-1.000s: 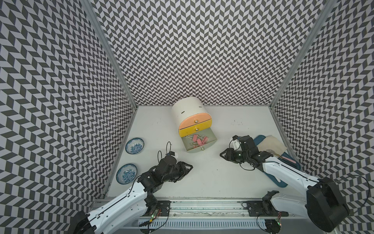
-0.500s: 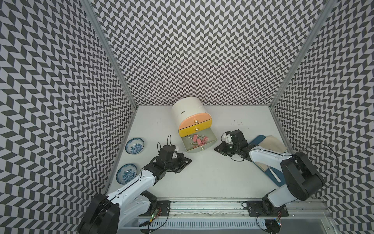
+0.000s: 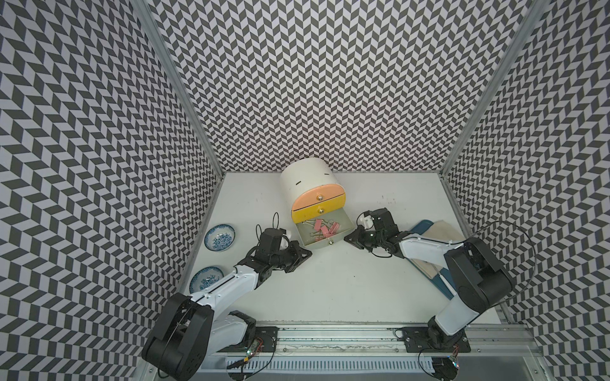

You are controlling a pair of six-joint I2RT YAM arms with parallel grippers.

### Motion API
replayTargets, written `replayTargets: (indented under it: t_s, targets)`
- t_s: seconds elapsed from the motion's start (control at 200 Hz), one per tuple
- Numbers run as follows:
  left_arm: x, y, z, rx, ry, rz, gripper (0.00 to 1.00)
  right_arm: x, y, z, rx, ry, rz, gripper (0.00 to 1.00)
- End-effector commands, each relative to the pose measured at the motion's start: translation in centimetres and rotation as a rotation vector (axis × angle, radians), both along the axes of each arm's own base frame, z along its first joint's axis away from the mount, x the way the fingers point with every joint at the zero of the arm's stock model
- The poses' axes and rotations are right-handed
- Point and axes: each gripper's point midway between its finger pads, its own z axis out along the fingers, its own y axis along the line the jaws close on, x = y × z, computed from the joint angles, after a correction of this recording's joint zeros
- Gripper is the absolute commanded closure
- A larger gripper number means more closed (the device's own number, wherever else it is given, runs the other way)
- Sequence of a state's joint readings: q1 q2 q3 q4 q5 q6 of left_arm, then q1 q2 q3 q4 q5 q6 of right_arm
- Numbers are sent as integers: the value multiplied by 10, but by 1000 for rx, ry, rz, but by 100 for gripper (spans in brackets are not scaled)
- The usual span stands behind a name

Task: Put the binder clips in the drawer according to color
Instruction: Close the drawer in the storage box.

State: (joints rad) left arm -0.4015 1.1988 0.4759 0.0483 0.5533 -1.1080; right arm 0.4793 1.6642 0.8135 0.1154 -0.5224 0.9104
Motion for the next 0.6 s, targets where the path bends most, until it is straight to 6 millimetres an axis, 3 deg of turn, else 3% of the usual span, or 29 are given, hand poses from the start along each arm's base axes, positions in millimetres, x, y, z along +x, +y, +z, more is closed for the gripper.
replayTargets:
  t_s: [0.0,0.285,0.596]
  targets:
    - [15,-3,14,-11,-67,-15,100,9,8,16,72,-44,-1,96]
    - [29,-8,16,-2,-72,-21,100,14,14,14,83,-35,5,96]
    - [34,-8,2,25,-52,-17,100,27,25,21,109,-40,22,96]
